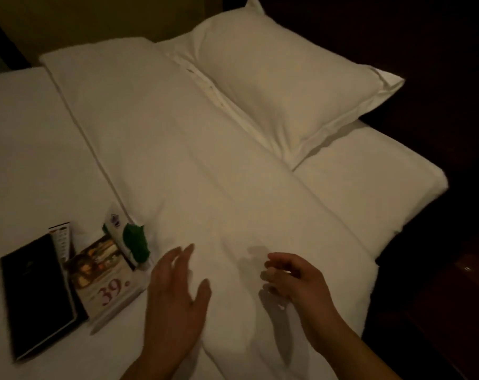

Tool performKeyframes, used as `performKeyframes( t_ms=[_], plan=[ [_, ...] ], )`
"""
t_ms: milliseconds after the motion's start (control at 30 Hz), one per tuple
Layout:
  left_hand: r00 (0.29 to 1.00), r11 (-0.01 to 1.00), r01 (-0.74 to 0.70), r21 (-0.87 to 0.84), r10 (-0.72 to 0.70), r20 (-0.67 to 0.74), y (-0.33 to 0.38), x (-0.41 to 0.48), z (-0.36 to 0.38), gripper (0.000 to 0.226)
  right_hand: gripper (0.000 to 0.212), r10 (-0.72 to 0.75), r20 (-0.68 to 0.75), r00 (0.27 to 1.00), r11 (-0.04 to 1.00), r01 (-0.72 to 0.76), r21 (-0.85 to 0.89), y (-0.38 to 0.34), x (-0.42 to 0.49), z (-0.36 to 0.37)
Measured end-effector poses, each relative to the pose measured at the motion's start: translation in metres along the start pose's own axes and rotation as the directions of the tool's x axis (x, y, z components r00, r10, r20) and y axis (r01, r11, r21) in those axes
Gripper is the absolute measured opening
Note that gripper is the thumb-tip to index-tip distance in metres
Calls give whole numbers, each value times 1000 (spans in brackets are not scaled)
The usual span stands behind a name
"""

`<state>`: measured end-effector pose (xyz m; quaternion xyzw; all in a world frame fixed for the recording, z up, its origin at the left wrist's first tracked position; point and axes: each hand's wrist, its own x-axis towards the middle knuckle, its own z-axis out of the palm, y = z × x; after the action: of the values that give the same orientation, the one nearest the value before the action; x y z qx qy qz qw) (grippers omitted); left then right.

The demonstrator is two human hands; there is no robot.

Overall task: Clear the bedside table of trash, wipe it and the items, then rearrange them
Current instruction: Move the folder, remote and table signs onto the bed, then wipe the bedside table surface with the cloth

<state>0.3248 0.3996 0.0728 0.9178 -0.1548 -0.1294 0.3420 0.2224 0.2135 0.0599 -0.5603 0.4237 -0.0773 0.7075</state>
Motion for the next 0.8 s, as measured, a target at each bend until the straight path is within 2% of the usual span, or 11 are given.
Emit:
performKeyframes(
  t_ms=[100,233,400,533,667,733,800],
  plan=[
    [971,972,-227,54,222,91,48,-6,37,62,31,-57,-103,993,998,61,34,-4,-16,-51],
    [897,905,-420,65,404,180,111,-25,89,65,31,-117,-271,955,991,131,31,-1,-46,-128],
    [731,760,-649,38,609,309,180,-66,154,64,28,-83,-464,882,989,131,72,13,-89,-229],
    [605,662,-750,9,679,416,220,-98,219,63,30,-40,-548,836,982,135,134,33,-132,-312],
    [478,541,-839,58,681,555,250,-123,291,63,33,-56,-662,747,988,135,69,65,-176,-385],
    [425,453,-884,121,667,612,261,-130,324,64,36,-95,-712,696,995,88,-47,84,-197,-418],
    [402,400,-903,156,662,633,269,-131,353,64,41,-186,-736,651,969,-3,-248,103,-218,-446]
  ],
)
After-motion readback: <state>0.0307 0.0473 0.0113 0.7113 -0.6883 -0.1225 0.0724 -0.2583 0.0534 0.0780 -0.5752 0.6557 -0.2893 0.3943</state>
